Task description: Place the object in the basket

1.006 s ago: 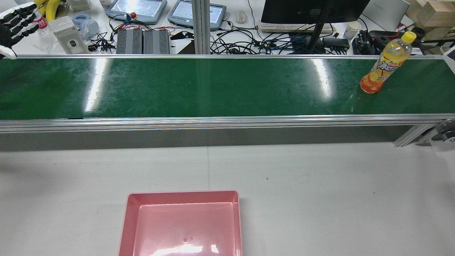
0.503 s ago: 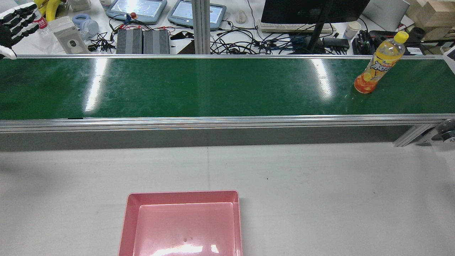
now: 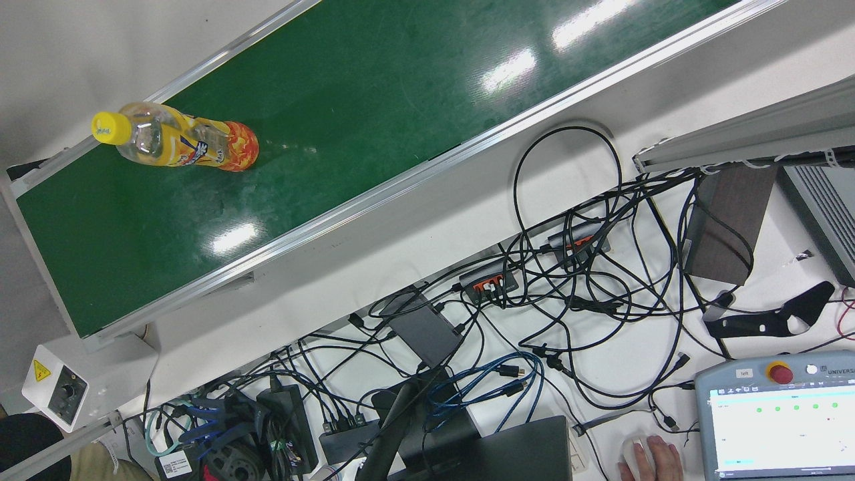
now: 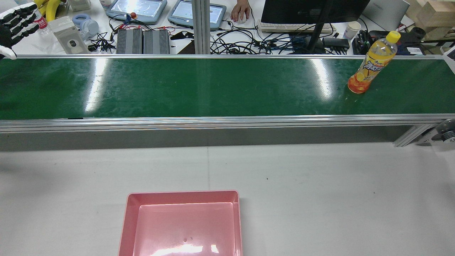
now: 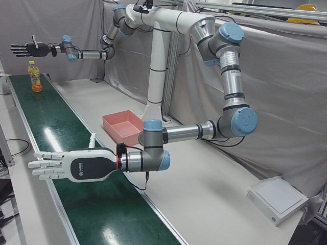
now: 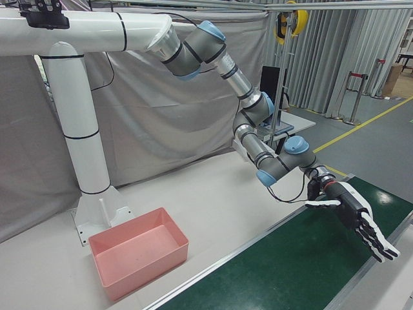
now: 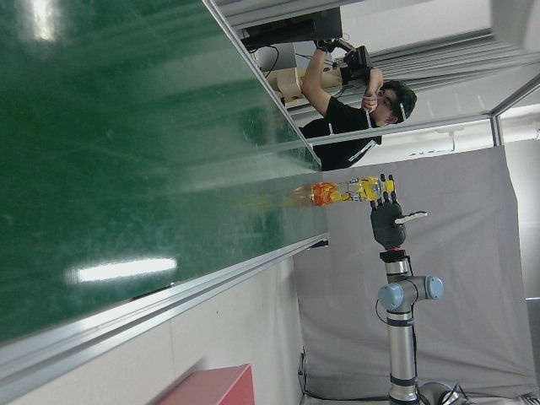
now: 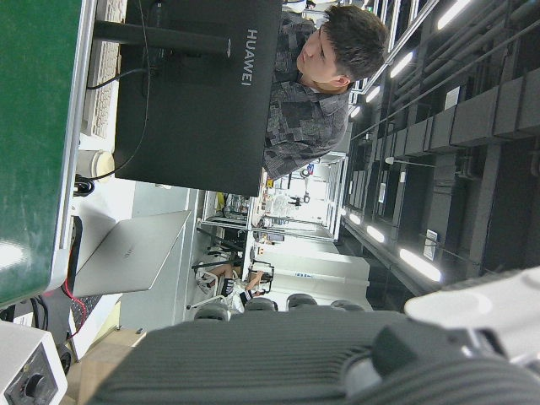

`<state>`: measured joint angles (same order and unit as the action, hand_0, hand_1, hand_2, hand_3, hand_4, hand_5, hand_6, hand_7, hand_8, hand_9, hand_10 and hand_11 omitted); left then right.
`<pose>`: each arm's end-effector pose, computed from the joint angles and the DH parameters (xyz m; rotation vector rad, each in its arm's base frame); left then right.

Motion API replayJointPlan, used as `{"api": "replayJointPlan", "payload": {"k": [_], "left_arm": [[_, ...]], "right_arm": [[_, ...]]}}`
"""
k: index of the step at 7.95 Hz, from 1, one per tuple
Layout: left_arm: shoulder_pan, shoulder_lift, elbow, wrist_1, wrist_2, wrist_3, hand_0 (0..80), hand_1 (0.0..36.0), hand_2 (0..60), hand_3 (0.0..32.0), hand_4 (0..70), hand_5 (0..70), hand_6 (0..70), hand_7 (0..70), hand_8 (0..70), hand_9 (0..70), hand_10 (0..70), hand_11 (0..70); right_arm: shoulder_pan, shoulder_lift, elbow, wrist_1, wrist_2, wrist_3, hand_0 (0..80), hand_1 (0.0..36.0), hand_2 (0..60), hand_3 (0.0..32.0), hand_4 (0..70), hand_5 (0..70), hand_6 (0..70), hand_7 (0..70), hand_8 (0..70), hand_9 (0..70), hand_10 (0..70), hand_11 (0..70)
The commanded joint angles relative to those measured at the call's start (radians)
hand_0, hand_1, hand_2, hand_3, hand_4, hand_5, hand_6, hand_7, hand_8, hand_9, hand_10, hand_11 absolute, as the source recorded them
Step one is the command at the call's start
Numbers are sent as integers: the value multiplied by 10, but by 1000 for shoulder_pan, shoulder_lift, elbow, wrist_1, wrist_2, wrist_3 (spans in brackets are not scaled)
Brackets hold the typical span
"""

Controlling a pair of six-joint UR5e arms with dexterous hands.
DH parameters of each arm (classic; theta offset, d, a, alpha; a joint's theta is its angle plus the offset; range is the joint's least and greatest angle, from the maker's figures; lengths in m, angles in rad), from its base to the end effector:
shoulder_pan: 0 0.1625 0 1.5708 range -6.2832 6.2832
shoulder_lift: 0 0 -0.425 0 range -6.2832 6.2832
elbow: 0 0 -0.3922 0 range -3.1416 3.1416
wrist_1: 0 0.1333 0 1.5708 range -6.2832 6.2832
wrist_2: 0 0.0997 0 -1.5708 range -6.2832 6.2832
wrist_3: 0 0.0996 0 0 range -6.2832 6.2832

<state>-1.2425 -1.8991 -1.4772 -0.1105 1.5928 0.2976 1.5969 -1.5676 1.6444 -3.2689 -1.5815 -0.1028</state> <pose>0.0842 -0.6537 0.5337 -0.0532 2.3039 -1.5337 0.1449 -0.4832 0.6620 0.1248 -2.1187 2.2302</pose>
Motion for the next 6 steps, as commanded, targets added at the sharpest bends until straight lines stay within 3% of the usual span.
{"api": "replayJointPlan", "payload": {"k": [1, 6], "left_arm": [[0, 0, -2, 2, -1, 0, 587, 68, 0, 0, 82, 108, 0, 0, 10, 11, 31, 61], [0, 0, 0, 2, 1, 0, 583, 67, 0, 0, 82, 116, 0, 0, 9, 10, 31, 62]], "right_arm": [[0, 0, 0, 0, 0, 0, 0, 0, 0, 0, 0, 0, 0, 0, 0, 0, 0, 0], [0, 0, 0, 0, 0, 0, 0, 0, 0, 0, 0, 0, 0, 0, 0, 0, 0, 0]]}}
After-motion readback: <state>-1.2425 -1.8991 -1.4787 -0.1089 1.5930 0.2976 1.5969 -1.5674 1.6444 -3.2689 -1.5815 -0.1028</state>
